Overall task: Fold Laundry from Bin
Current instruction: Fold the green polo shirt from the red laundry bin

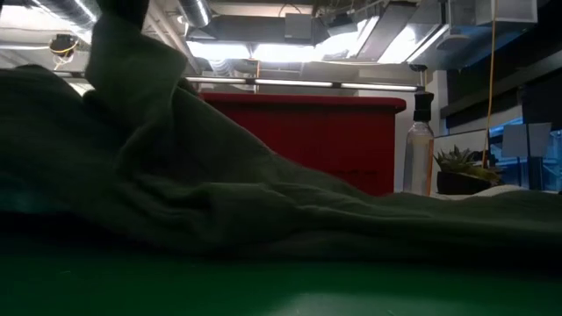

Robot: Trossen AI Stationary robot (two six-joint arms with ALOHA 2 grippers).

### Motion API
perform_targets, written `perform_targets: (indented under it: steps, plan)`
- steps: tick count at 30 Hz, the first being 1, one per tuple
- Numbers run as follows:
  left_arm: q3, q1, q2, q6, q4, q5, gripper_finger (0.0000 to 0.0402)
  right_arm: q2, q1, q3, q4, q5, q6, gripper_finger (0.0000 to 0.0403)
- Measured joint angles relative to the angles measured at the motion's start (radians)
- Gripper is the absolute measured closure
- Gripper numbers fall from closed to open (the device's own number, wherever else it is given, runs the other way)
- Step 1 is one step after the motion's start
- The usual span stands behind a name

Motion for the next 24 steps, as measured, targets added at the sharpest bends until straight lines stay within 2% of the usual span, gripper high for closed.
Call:
perform_targets:
  steps: [5, 13, 16, 20, 24]
  plan:
    - [-0.091, 0.038, 0.000, 0.054, 0.000, 0.019, 0.0401, 0.013, 0.000, 0.003, -0.062, -0.039, 0.058, 0.0205]
    - [-0.236, 0.067, 0.001, 0.111, 0.001, 0.229, 0.0401, 0.014, 0.000, 0.003, -0.093, -0.151, 0.079, 0.0205]
    - [-0.255, 0.057, 0.001, 0.144, 0.002, 0.266, 0.0399, 0.014, 0.000, 0.003, -0.098, -0.159, 0.079, 0.0205]
    - [-0.260, 0.049, 0.001, 0.155, 0.001, 0.266, 0.0371, 0.014, 0.000, 0.003, -0.099, -0.157, 0.079, 0.0205]
    - [-0.260, 0.050, 0.001, 0.155, 0.000, 0.266, 0.0327, 0.015, 0.000, 0.003, -0.099, -0.157, 0.079, 0.0205]
